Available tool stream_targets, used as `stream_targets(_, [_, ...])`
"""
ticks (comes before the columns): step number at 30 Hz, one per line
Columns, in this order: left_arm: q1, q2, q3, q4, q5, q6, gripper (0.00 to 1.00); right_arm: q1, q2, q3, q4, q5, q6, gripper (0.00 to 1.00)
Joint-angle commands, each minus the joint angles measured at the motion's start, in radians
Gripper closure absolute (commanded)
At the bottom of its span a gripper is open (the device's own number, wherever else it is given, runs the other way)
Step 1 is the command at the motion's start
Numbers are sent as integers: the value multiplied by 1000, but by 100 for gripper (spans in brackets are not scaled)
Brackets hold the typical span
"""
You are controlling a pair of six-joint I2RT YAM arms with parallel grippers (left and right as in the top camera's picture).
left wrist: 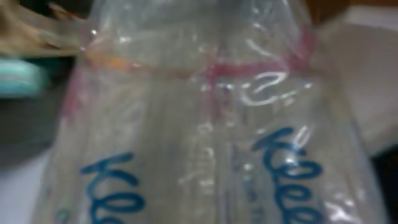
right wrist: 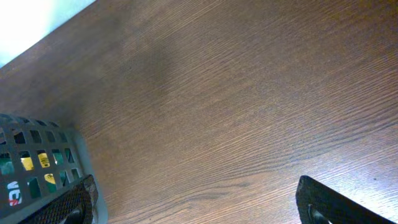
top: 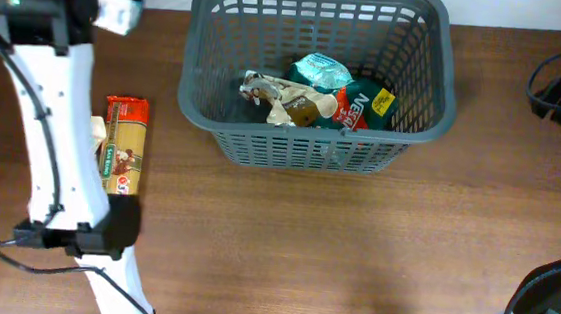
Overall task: Pack container
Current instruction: 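Lift the Kleenex pack and lay it in the basket with the left gripper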
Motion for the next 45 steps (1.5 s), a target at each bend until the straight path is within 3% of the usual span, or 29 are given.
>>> stream_targets(1, [-135, -6, 12, -48, 142, 278, 98, 3, -13, -5, 3, -5, 8, 1])
stream_targets(9, [-373, 83, -25, -222, 145, 649, 98, 3, -13, -5, 3, -5, 8, 1])
stream_targets(18, [-399, 274, -34, -300, 144, 656, 96, 3, -13, -5, 3, -5, 8, 1])
stream_targets(24, [-399, 313, -34, -303, 82, 648, 60, 3, -13, -5, 3, -5, 8, 1])
stream_targets(29, [-399, 294, -33, -309, -12, 613, 49, 3, -13, -5, 3, -5, 8, 1])
stream_targets(30, [-398, 260, -33, -309, -52, 579, 24, 3, -13, -5, 3, -5, 8, 1])
stream_targets(36, [-362, 82, -33, -309, -173, 459, 13, 3, -13, -5, 3, -5, 8, 1])
stream_targets(39, [-305, -51, -33, -311, -206, 382, 2, 3, -13, -5, 3, -5, 8, 1])
stream_targets(45, [-22, -300, -37, -353, -156, 201, 1, 3, -13, -5, 3, -5, 8, 1])
